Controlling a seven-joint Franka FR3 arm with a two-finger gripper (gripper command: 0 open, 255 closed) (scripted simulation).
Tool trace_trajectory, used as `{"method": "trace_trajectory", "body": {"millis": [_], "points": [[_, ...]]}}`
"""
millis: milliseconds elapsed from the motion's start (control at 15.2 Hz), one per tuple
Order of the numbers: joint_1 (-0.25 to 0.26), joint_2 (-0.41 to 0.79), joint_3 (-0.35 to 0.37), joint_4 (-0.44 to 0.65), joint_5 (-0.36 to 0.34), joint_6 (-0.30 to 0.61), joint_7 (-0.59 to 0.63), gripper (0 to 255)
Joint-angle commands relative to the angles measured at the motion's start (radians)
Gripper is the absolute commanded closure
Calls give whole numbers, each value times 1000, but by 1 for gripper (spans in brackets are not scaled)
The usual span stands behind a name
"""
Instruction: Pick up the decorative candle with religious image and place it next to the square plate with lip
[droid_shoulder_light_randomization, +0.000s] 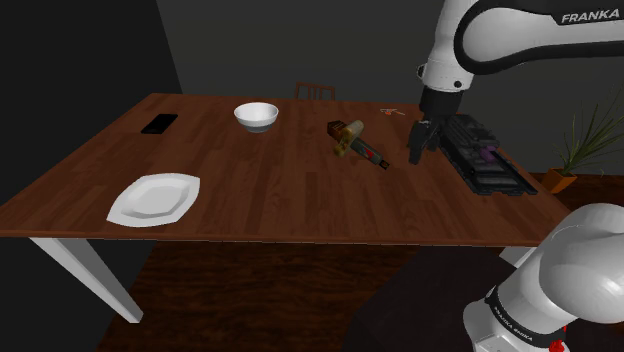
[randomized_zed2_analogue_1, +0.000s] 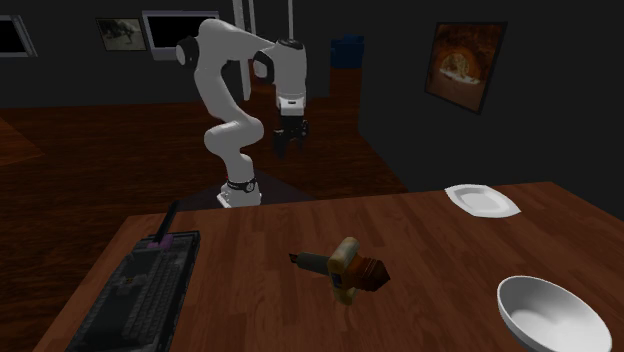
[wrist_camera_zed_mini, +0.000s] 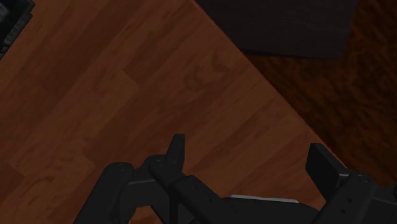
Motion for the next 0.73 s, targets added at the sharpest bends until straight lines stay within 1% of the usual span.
{"method": "trace_trajectory", "body": {"millis": [0,330,660], "points": [[-7,45,-20,-11,-12,87,-33,0],[-22,174,-73,-13,-29,287,-116,0],[-25,329,-126,26,-16,471,-206,0]]}}
